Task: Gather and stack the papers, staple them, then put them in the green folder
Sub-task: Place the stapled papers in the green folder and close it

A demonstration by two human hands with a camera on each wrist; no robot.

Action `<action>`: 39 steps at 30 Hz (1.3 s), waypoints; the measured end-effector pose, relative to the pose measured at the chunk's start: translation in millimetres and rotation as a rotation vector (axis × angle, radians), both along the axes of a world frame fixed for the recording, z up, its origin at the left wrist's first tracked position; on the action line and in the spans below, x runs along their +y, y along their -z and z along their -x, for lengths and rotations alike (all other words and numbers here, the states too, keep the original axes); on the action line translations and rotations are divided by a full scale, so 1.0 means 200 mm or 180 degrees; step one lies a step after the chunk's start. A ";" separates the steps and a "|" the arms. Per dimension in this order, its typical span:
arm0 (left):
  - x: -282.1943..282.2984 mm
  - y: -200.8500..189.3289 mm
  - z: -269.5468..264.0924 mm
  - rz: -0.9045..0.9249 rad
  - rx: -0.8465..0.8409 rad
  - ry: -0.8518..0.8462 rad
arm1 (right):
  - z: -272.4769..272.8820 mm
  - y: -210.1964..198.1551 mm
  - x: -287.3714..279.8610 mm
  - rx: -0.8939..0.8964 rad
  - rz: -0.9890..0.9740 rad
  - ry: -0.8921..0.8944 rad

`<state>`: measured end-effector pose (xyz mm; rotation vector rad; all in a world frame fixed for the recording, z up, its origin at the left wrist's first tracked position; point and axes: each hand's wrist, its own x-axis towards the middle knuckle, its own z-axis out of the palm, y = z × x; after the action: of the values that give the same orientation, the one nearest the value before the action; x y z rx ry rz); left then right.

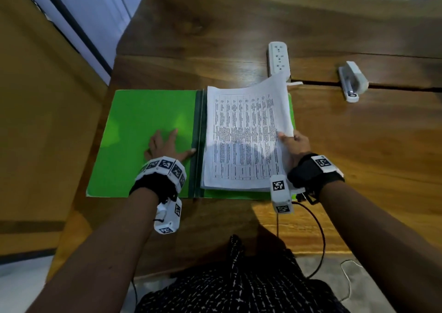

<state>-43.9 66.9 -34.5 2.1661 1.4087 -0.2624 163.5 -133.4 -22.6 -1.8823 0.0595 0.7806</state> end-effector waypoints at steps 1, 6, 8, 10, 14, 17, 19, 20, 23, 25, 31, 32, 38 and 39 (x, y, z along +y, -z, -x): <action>0.00 0.01 0.00 -0.0013 -0.0010 0.0002 | 0.00 0.01 0.01 0.0006 0.0001 -0.0003; -0.01 0.02 0.01 -0.0079 -0.0030 0.0053 | 0.01 0.04 0.06 -0.0033 0.0054 -0.0153; -0.01 0.01 0.01 -0.0063 -0.0024 0.0075 | 0.03 0.05 0.06 -0.0190 0.0251 -0.0243; 0.02 0.00 0.03 -0.0068 -0.0016 0.0004 | 0.04 0.06 0.06 -0.0440 0.0714 -0.0494; 0.12 -0.02 0.12 0.0024 0.0001 -0.0756 | 0.14 -0.03 0.10 -0.1208 0.1851 -0.0702; 0.18 -0.06 0.23 0.0133 0.0128 -0.1409 | 0.29 -0.13 0.17 -0.2037 0.1878 -0.1644; 0.16 -0.11 0.31 0.0167 0.0435 -0.1399 | 0.41 -0.15 0.24 -0.2015 0.1400 -0.2534; 0.15 -0.11 0.35 0.0133 0.0611 -0.1128 | 0.47 -0.14 0.27 -0.1937 0.1297 -0.2971; 0.14 -0.10 0.42 0.0120 0.0805 -0.1002 | 0.59 -0.08 0.33 -0.1942 0.1717 -0.3881; 0.16 -0.11 0.43 0.0111 0.0843 -0.1148 | 0.61 -0.05 0.34 -0.1949 0.2023 -0.4035; 0.27 -0.22 0.54 0.0110 0.0120 -0.1268 | 0.60 -0.02 0.34 -0.2043 0.2183 -0.4104; 0.29 -0.26 0.56 0.0143 0.0087 -0.1328 | 0.60 -0.02 0.33 -0.2050 0.2221 -0.4128; 0.28 -0.59 0.52 0.0022 -0.1222 -0.1803 | 0.57 -0.02 0.33 -0.1849 0.2103 -0.4268; 0.25 -0.65 0.51 -0.0017 -0.1486 -0.1679 | 0.55 -0.03 0.32 -0.1786 0.1987 -0.4280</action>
<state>-145.5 117.1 95.6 1.6282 1.6144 0.4137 52.9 -69.3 -17.5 -2.5732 -1.6103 1.0997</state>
